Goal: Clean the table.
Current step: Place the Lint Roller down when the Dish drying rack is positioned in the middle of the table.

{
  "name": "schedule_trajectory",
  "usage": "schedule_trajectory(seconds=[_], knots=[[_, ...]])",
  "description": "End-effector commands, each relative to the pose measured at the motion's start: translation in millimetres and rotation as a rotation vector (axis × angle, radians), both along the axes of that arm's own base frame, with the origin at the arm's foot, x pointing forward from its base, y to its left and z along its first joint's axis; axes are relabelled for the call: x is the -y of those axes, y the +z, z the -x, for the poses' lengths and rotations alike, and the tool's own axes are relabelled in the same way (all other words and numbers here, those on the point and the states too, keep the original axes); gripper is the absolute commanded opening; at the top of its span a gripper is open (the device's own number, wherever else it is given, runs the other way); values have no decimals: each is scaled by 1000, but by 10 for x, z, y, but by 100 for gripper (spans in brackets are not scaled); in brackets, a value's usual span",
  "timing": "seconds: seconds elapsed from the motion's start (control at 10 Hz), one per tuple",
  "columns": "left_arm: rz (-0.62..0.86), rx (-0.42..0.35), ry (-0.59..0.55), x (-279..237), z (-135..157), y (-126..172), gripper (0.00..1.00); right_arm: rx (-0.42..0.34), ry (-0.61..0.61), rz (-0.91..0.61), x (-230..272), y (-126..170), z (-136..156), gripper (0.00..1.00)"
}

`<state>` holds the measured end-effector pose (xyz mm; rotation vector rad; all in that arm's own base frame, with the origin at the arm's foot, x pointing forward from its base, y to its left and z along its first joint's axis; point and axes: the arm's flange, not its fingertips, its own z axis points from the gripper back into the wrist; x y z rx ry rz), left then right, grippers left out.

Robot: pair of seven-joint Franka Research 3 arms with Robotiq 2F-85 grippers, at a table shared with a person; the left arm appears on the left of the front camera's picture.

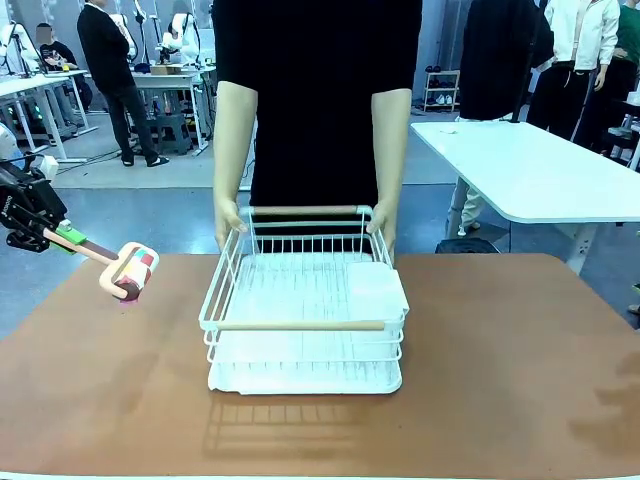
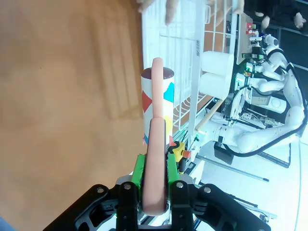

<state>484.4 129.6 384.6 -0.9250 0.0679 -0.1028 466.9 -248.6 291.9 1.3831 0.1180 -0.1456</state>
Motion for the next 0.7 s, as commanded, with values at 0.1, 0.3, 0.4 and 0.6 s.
schedule_trajectory(seconds=[0.1, 0.3, 0.4, 0.6], knots=[[1, 1, 1, 0, 14, 5, 22, 2, 1, 4, -17, 16, 1, 100], [1, 1, 1, 0, 14, 5, 22, 2, 1, 4, -17, 16, 1, 100], [1, 1, 1, 0, 14, 5, 22, 2, 1, 4, -17, 16, 1, 100], [1, 1, 1, 0, 14, 5, 22, 2, 1, 4, -17, 16, 1, 100]])
